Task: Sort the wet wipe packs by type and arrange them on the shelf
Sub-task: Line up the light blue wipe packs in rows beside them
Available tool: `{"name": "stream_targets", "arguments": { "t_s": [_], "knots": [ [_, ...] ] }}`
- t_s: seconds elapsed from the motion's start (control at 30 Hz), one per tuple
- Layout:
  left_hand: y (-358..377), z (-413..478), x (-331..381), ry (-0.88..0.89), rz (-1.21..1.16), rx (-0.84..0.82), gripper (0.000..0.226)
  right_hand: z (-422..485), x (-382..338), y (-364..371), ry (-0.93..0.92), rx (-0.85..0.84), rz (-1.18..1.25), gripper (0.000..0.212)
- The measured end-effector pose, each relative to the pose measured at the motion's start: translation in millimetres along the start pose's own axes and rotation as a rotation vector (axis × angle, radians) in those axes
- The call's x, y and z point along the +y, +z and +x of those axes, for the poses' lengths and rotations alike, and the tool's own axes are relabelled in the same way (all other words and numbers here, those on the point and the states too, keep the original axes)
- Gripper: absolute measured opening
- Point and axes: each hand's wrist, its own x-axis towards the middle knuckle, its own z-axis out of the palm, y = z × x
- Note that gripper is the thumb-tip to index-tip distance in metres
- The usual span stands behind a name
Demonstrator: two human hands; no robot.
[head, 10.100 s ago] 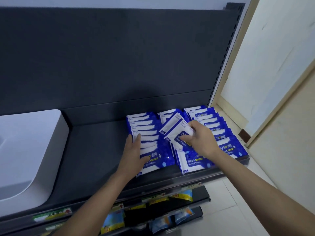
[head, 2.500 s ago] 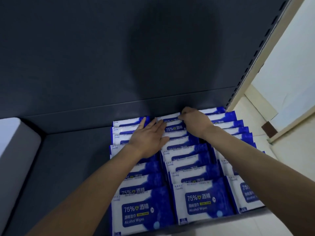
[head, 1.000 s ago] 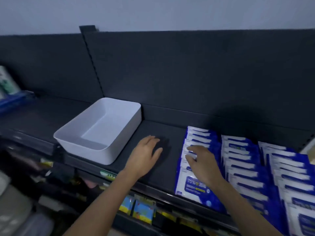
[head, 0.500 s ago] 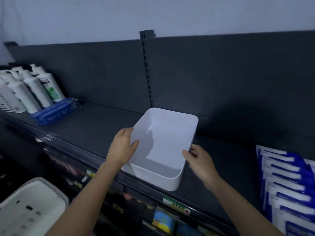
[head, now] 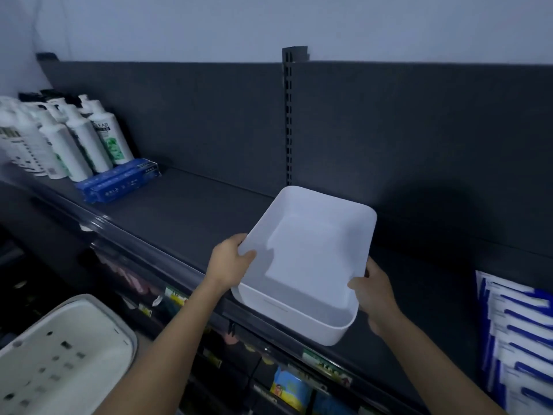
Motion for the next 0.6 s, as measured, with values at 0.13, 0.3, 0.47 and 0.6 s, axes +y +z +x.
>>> {"name": "stream_targets", "arguments": {
  "t_s": [0.13,0.3,0.47,0.6],
  "knots": [
    [-2.5,-21.1,22.8,0.039,-0.013,0.089,0.019,-13.7,-11.3,-17.8,-0.075,-0.006,0.054,0.069],
    [-11.5,-68.0,48.9,0.012,-0.008,0.256,0.021,-29.8,-26.7,-36.5,-0.203,-0.084,0.037,0.072],
    [-25.6,-134.1,61.1,-0.081,-0.016,0.426,0.024,-55.4,-31.8,-36.0,-0.282,-0.242,0.055,0.070],
    [-43.5,-186.3,52.2,-0.170,0.005,0.547,0.024,-84.9,-33.5,-18.4,-0.304,-0.376,0.052,0.075]
  ]
}}
